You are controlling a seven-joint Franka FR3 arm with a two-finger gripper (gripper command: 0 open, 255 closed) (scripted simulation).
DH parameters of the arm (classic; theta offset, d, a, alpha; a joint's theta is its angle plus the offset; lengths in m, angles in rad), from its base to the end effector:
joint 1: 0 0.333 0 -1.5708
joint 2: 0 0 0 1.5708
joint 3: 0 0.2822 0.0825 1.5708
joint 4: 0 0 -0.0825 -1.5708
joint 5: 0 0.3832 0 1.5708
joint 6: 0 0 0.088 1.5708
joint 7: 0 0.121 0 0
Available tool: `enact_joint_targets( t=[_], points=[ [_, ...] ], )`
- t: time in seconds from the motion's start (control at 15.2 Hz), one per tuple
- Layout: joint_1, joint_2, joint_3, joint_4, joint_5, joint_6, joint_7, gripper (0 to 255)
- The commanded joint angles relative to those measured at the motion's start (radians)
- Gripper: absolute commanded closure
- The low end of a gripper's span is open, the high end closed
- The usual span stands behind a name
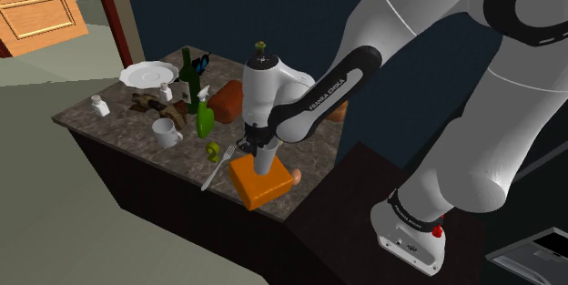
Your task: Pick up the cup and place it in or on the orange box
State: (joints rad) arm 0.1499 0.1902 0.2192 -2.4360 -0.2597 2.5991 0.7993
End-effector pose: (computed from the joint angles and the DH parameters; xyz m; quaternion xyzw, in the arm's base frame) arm 0.4449 0.1804 0.1806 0.9935 -0.1045 0.0174 0.0427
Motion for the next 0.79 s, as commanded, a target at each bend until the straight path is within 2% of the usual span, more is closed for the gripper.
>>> enact_joint_targets(
  t=[0.0, 0.33, 0.4, 0.73],
  points=[
    [0.001, 0.006, -0.002, 0.001, -0.004, 0.005, 0.003, 255],
    [0.001, 0.006, -0.002, 0.002, -0.004, 0.005, 0.003, 255],
    [0.001, 0.006, -0.002, 0.001, -0.004, 0.005, 0.003, 0],
    [0.001, 0.006, -0.002, 0.001, -0.004, 0.005, 0.003, 0]
  ],
)
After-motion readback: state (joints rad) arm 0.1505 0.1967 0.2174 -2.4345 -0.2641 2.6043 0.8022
